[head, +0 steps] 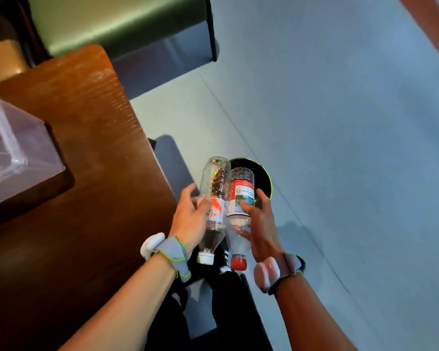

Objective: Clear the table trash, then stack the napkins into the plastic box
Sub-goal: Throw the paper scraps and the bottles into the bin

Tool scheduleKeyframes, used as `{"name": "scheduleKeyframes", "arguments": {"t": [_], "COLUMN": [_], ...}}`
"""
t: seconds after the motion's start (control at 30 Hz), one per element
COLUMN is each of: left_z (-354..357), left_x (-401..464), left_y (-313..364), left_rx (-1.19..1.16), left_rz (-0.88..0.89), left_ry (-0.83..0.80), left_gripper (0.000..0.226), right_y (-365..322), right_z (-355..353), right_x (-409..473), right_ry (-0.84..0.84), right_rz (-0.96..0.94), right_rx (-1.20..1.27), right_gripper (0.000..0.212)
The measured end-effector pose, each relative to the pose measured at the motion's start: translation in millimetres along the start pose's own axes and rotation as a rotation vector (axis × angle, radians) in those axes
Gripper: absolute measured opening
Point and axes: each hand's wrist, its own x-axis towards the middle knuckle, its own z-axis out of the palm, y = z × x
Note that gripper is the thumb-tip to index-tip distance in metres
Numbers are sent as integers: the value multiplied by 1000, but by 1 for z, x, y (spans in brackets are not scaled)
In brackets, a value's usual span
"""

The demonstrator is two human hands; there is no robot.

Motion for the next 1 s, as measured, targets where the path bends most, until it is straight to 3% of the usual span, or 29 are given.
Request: {"name": "scheduleKeyframes", "arguments": {"t": [0.1,0.23,0.5,0.87,0.93,1.0], "left_z": [34,69,101,105,98,91], "left_x": [22,55,104,125,115,98], "left_y": [0,-5,-20,-28,-25,-23], "left_rx": [150,290,431,423,465,507], "left_rz": [-60,-141,-160,-144,-155,-174], "left_ry": [-40,-95,-194,-294,-281,-271], "left_gripper": [38,46,18,31,23,20], "right_y": [4,11,19,15,14,10], "right_z": [-23,-39,-47,-48,-45,-40], "right_x": [25,57,126,157,150,137], "right_ry": [85,144,160,149,181,192], "right_rz": [148,248,204,137,143,140], "right_rx": [-71,-94,-379,-574,-612,-645], "right_gripper": [47,31,56,72,55,13]}}
